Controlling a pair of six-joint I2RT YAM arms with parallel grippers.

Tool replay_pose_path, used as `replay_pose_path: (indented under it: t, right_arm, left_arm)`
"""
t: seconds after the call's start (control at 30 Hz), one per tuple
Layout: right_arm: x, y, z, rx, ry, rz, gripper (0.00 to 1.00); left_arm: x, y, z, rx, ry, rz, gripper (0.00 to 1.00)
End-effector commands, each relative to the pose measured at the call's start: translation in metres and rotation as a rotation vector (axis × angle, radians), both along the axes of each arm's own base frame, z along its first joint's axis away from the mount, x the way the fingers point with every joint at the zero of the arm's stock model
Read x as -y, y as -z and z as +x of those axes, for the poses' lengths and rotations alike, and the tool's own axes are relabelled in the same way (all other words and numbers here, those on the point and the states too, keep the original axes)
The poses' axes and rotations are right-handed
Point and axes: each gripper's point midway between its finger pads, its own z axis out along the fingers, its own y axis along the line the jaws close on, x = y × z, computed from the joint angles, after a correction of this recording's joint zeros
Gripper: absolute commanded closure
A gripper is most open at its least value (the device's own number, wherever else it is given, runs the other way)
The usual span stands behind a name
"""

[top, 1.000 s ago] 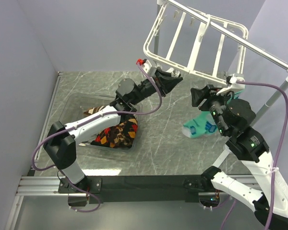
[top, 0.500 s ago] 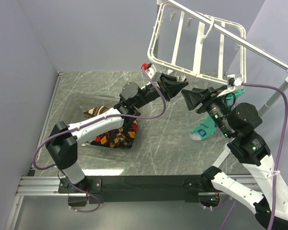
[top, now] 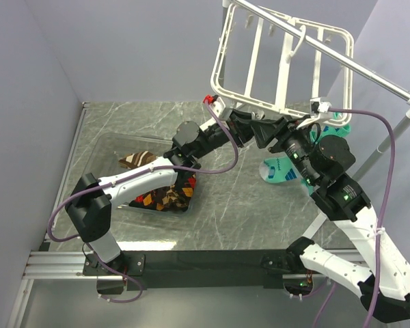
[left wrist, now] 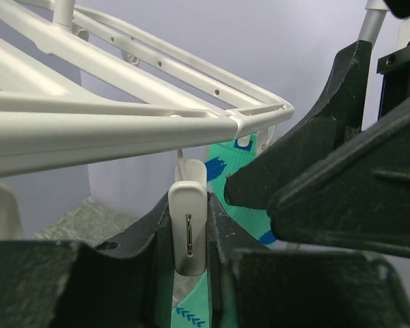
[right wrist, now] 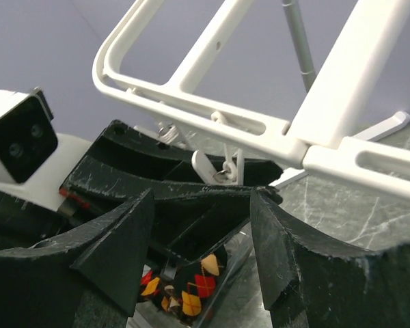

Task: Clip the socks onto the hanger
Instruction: Open the clamp at the hanger.

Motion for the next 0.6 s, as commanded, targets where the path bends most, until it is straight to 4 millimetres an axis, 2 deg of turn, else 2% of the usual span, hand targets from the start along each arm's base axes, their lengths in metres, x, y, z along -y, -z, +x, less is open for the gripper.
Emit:
replay_pose_path:
  t: [0.0,0.17,0.4,0.57]
  right_arm:
    - [0.011,-0.028,0.005,0.064,0.062,0.036,0.35]
    - [0.009,-0.035,0.009,0.091,0.066,0.053,0.35]
    - [-0.001,-0.03,0.022,0.066,0.062,0.028,0.36]
    - [-0.003,-0.031,0.026,0.071,0.064,0.039,0.42]
  left_arm:
    - [-0.006,-0.014,-0.018,0.038,0.025,-0.016,0.95]
    - [-0.006,-0.014,-0.019,0.038,0.026,-0.014,0.94]
    - [-0.009,-0.018,-0.021,0.04,0.024,-0.03,0.94]
    - [-0.007,-0.016,-0.021,0.05,0.011,-0.024,0.94]
